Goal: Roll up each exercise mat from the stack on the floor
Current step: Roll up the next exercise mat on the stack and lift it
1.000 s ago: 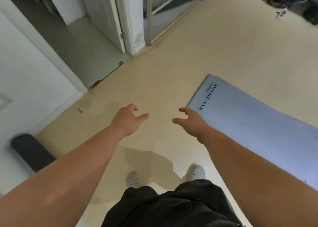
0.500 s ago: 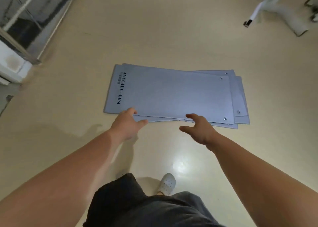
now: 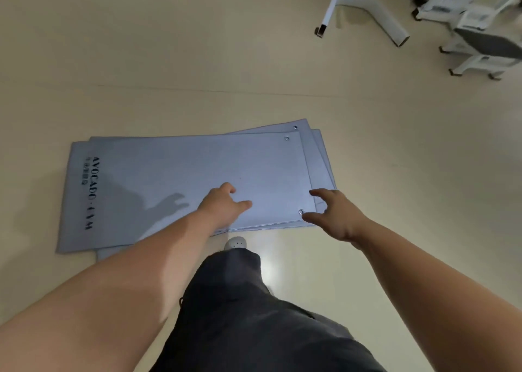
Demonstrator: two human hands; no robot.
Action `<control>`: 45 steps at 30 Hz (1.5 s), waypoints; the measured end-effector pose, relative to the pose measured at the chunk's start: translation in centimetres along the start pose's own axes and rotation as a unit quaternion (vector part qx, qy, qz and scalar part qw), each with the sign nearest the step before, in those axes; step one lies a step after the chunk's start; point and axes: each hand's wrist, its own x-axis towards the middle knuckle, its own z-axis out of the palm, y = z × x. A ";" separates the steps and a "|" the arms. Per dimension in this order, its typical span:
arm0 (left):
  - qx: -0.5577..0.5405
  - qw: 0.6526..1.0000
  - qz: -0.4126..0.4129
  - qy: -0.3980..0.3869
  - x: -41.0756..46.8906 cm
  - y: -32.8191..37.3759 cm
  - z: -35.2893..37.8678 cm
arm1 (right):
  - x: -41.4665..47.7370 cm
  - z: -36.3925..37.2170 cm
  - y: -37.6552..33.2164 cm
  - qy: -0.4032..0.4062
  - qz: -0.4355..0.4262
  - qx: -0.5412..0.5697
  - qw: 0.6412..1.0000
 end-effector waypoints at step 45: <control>-0.443 0.753 -0.423 0.242 39.8 30.1 40.4 | 64.5 -15.3 20.0 -0.349 -0.367 -0.484 0.714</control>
